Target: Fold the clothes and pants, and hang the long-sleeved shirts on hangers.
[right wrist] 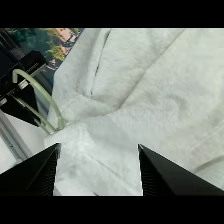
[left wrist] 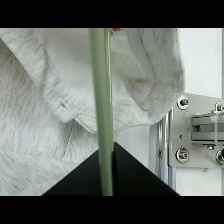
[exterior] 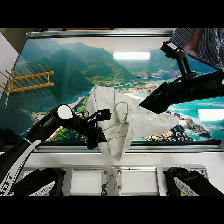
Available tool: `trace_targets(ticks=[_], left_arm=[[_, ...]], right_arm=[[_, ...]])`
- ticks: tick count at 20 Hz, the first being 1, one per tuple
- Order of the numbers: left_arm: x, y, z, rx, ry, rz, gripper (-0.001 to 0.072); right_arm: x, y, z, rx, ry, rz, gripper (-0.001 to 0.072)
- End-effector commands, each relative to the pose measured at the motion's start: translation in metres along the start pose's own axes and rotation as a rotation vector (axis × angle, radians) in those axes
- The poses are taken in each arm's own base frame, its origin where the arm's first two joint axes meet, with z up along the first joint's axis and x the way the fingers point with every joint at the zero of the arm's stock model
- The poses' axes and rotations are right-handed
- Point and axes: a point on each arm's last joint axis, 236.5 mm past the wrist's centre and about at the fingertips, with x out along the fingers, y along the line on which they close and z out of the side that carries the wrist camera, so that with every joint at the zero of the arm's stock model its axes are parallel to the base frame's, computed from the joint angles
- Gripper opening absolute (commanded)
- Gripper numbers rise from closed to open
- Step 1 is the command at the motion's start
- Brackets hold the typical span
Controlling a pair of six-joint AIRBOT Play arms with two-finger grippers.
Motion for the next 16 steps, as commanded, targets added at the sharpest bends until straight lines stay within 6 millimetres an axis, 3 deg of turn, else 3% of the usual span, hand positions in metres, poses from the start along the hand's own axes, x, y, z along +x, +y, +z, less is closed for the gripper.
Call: trace_targets(ticks=[1, 5, 9, 14, 16], left_arm=[[0.000, 0.000, 0.000, 0.000, 0.000, 0.000, 0.0010], [0.000, 0.000, 0.000, 0.000, 0.000, 0.000, 0.0010], [0.000, 0.000, 0.000, 0.000, 0.000, 0.000, 0.0010], [0.000, 0.000, 0.000, 0.000, 0.000, 0.000, 0.0010], [0.000, 0.000, 0.000, 0.000, 0.001, 0.000, 0.0010]], right_arm=[[-0.005, -0.023, -0.013, -0.159, -0.005, -0.003, 0.0536], [-0.015, -0.032, -0.050, -0.153, -0.167, 0.215, 0.0536], [-0.022, -0.060, -0.101, -0.182, -0.323, 0.294, 0.0537], [-0.001, -0.068, -0.144, -0.274, -0.390, 0.312, 0.0537], [0.007, -0.069, -0.151, -0.293, -0.403, 0.316, 0.0537]])
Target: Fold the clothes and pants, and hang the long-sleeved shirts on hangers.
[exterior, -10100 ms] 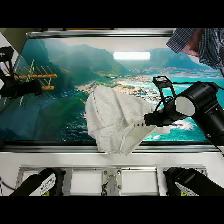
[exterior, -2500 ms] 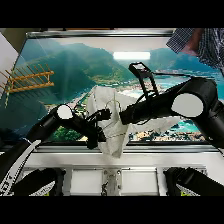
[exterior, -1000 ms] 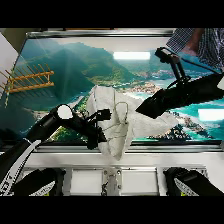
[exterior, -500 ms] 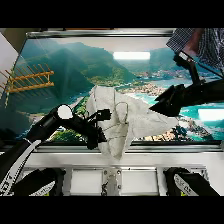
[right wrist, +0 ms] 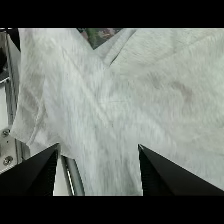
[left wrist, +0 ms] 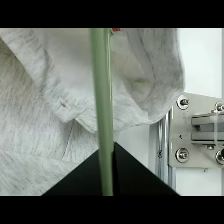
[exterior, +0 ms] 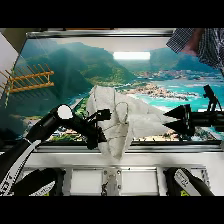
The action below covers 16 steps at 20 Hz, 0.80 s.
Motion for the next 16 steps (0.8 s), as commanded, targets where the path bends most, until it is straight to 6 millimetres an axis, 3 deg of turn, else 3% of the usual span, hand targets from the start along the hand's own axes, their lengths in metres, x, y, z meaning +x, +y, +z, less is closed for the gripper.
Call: trace_targets(ticks=[1, 5, 16], left_arm=[[0.000, 0.000, 0.000, 0.000, 0.001, 0.001, 0.0010], [0.000, 0.000, 0.000, 0.000, 0.000, 0.001, 0.0010], [0.000, 0.001, 0.000, 0.000, 0.000, 0.002, 0.0010]], right_arm=[[0.006, 0.001, -0.019, -0.074, -0.045, 0.010, 0.0536], [0.010, -0.007, -0.041, -0.027, 0.005, 0.009, 0.0533], [0.017, -0.011, -0.055, 0.068, -0.025, 0.068, 0.0533]])
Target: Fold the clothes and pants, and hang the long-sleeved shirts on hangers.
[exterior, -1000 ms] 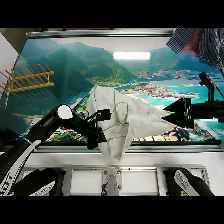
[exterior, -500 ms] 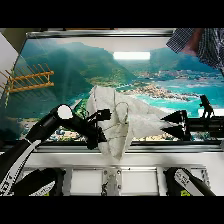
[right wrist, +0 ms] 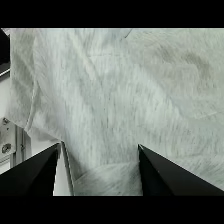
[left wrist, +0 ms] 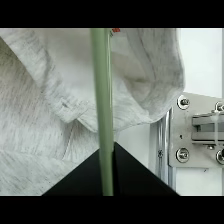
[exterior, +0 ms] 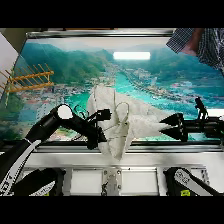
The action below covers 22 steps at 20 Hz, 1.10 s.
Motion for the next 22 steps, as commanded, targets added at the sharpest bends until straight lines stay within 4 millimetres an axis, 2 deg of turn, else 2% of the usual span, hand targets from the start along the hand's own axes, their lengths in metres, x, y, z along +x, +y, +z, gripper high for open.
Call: trace_targets(ticks=[1, 11, 22], left_arm=[[0.000, 0.001, 0.000, -0.001, 0.000, 0.001, 0.0010], [0.000, 0.002, 0.001, 0.000, -0.003, 0.008, 0.0010], [0.000, 0.002, 0.001, -0.001, -0.003, 0.008, 0.0010]], right_arm=[[0.004, -0.001, -0.004, 0.012, 0.001, 0.013, 0.0533], [0.036, 0.009, -0.011, 0.054, 0.017, 0.156, 0.0533], [0.040, 0.003, -0.008, 0.051, 0.004, 0.141, 0.0533]])
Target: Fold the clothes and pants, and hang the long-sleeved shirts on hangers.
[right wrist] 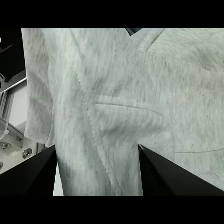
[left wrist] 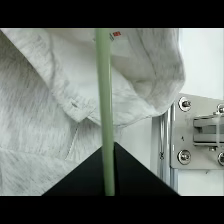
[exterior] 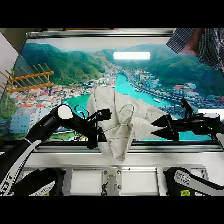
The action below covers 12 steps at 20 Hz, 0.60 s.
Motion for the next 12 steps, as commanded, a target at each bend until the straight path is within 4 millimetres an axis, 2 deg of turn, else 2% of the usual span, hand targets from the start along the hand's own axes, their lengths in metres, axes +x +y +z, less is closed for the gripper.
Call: trace_targets(ticks=[1, 12], left_arm=[[0.0000, 0.0003, -0.0006, -0.003, 0.002, 0.000, 0.0010], [0.0000, 0.0005, -0.0006, -0.002, 0.002, 0.001, 0.0010]], right_arm=[[0.0004, -0.0027, -0.0005, 0.000, 0.002, -0.010, 0.0533], [0.0003, -0.0054, -0.0004, 0.003, 0.002, -0.022, 0.0533]])
